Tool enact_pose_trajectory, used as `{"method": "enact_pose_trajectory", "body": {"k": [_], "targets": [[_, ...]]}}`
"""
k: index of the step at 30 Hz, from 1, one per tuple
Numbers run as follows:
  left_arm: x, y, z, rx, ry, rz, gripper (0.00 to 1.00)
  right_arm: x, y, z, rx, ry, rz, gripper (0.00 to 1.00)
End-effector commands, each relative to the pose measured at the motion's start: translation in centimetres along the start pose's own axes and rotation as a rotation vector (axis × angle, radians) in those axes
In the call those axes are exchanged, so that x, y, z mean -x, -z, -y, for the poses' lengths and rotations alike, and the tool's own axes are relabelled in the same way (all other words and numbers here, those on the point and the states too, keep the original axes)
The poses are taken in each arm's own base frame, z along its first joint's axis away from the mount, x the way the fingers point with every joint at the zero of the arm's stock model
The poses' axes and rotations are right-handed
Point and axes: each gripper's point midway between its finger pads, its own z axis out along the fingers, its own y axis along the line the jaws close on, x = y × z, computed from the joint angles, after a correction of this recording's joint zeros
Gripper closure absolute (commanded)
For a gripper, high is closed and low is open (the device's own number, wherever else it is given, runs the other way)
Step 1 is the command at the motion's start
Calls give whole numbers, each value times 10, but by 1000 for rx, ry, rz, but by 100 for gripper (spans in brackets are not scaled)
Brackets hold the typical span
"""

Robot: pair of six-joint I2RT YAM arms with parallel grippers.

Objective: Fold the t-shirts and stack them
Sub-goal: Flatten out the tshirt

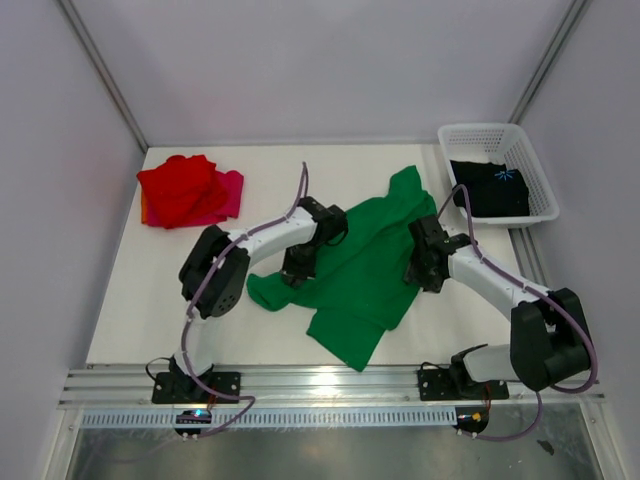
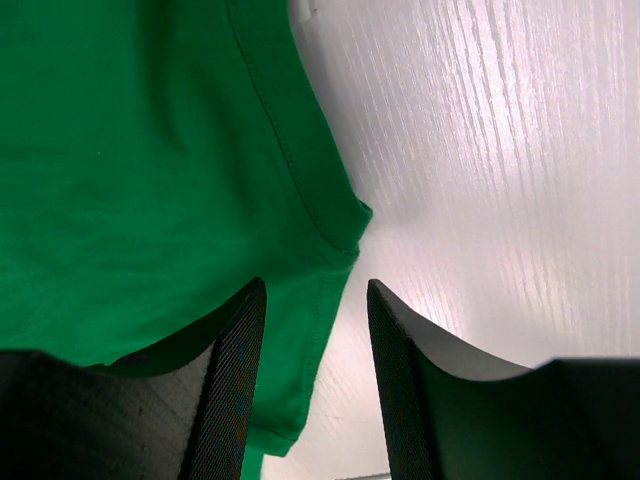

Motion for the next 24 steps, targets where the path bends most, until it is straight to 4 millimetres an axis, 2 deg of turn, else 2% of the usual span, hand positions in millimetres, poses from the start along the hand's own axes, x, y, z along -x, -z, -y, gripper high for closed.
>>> {"method": "enact_pose_trajectory", "body": {"k": [1,4,8,10,11,13,14,16,17,19,20,24], "targets": [[-41,7,57,-205,-109,-149,100,21,4,-13,19,5,43,50],[-61,16,87,-338,-159,-234,100,25,3,-15,20,8,53,50],[-69,15,100,-359,-217,-273,100,30,0,-24,32,7,43,50],[-72,22,110,-408,-211,-309,100,32,-2,-29,42,5,39,50],[-68,29,118,-439,-211,-296,98,32,-4,-31,43,5,32,50],[-59,31,128,-436,-204,-260,96,37,-3,-39,66,-9,35,50],[-50,40,132,-443,-200,-225,94,40,-3,-44,75,-13,35,50],[-37,38,122,-361,-187,-164,91,43,-3,-47,82,-19,37,50],[-29,42,118,-339,-179,-128,86,44,-2,-48,85,-19,42,50],[-24,45,109,-296,-171,-97,82,45,-2,-48,86,-12,48,50],[-19,45,100,-248,-168,-63,74,45,-3,-47,84,-9,50,50],[-6,53,80,-161,-144,11,63,41,-5,-47,100,-1,46,50]]}}
